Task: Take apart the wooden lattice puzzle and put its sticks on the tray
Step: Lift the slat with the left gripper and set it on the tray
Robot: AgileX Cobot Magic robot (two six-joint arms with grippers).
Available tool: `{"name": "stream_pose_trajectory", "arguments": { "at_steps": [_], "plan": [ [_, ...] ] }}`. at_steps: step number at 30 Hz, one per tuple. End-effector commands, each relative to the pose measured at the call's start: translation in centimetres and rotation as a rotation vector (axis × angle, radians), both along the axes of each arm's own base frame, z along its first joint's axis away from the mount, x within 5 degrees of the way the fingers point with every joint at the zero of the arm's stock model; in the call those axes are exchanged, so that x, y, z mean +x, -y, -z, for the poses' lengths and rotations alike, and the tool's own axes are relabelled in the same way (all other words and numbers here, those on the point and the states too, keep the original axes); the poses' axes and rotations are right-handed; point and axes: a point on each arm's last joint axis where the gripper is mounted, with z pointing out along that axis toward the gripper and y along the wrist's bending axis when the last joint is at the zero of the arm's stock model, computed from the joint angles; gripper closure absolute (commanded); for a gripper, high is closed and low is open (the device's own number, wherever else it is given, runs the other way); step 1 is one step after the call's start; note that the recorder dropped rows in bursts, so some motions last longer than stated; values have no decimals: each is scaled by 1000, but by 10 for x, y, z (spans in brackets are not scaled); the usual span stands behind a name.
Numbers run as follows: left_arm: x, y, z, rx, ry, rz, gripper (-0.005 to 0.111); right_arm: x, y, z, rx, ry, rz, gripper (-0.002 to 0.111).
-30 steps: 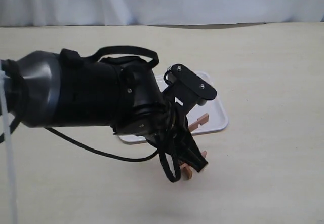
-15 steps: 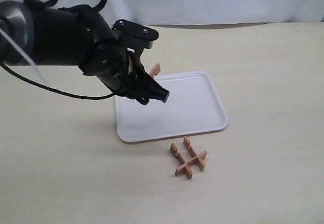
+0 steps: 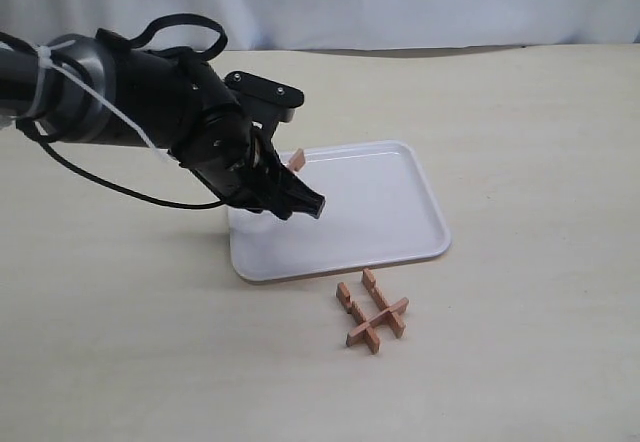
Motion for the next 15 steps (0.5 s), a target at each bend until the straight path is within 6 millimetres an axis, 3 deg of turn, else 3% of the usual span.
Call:
{"name": "stream_pose_trajectory", "arguments": {
  "at_steps": [1,15],
  "plan": [
    [3,1,-1,-18,10,-11,107,1,1,1,0,1,8,104],
    [1,-2,0,9,-9,-15,107,1,1,1,0,1,8,104]
  ]
}}
